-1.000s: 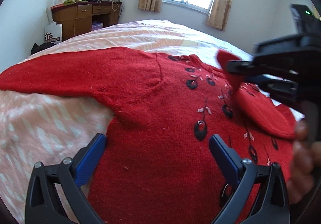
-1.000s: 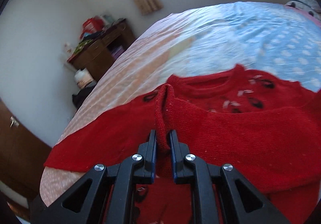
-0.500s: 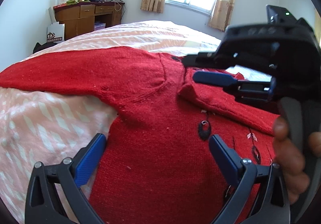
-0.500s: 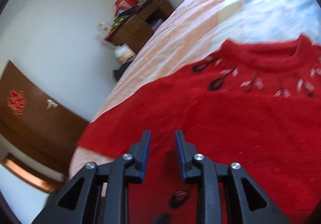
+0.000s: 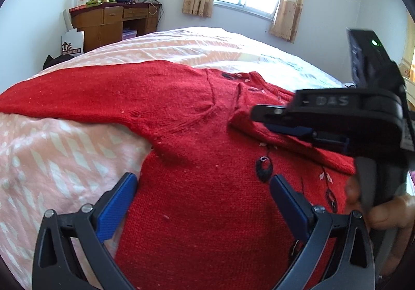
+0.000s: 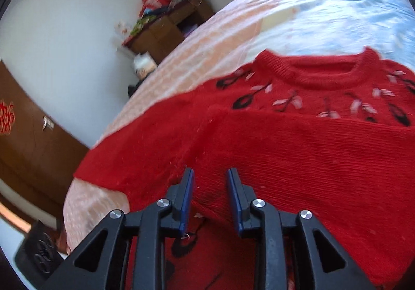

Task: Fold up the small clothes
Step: 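Fold the held sleeve across the sweater body and release with the right gripper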

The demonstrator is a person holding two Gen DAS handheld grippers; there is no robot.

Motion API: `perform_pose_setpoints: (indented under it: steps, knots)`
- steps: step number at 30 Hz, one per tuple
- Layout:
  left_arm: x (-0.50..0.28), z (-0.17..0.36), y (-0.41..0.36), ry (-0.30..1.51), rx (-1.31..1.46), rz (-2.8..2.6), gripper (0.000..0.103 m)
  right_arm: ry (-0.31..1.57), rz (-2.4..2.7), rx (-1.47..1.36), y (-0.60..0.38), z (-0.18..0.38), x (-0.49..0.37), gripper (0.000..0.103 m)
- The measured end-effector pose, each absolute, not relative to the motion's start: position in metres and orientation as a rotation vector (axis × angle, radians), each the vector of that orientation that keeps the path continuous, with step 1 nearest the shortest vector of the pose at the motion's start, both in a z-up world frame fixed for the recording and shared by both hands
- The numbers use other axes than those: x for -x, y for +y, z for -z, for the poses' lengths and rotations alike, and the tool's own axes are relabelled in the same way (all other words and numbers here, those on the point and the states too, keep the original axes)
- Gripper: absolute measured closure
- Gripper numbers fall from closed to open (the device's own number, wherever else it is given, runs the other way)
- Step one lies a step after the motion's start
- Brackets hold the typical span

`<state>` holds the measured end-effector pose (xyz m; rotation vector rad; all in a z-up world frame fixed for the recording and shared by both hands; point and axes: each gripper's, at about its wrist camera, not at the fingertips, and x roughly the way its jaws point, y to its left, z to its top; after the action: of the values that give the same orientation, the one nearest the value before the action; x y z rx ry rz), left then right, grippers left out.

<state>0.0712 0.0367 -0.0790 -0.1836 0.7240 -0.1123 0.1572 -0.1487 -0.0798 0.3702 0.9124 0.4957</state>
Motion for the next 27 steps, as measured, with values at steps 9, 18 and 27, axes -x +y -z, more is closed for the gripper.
perform_pose_setpoints:
  steps: [9, 18, 27]
  knots:
    - [-0.071, 0.080, 0.034, 0.719, 0.172, 0.102, 0.000, 0.970, -0.666, -0.361, -0.117, 0.090, -0.185, 0.075]
    - [-0.070, 0.080, 0.035, 0.723, 0.157, 0.094, 0.000, 0.771, -0.526, -0.508, -0.189, 0.052, -0.136, 0.075]
    - [-0.069, 0.080, 0.031, 0.732, 0.139, 0.082, 0.000, 0.629, 0.059, -0.561, -0.322, 0.034, -0.044, 0.075]
